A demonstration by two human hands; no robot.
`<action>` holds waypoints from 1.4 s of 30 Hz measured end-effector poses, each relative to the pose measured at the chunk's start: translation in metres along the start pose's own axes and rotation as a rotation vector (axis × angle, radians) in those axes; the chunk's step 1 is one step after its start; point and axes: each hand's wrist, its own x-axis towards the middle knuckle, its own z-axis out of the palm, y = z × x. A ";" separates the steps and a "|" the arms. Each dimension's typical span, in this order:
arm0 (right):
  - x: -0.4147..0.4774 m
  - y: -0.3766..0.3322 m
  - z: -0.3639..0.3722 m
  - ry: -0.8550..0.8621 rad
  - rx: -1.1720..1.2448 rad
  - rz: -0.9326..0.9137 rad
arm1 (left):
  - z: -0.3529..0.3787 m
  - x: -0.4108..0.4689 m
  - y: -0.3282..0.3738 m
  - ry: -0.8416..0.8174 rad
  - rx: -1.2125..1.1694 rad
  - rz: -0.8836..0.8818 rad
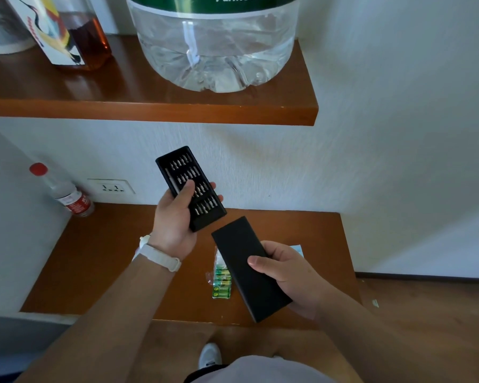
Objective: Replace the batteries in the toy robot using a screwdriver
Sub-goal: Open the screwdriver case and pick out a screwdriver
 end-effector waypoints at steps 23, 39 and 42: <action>0.108 0.143 -0.067 0.462 -0.421 0.277 | -0.087 -0.012 -0.138 0.111 0.311 -0.512; 0.130 0.165 -0.064 0.588 -1.244 0.223 | -0.086 -0.006 -0.130 -0.078 0.284 -0.613; 0.125 0.162 -0.061 0.582 -1.375 0.192 | -0.079 -0.008 -0.121 -0.124 0.279 -0.599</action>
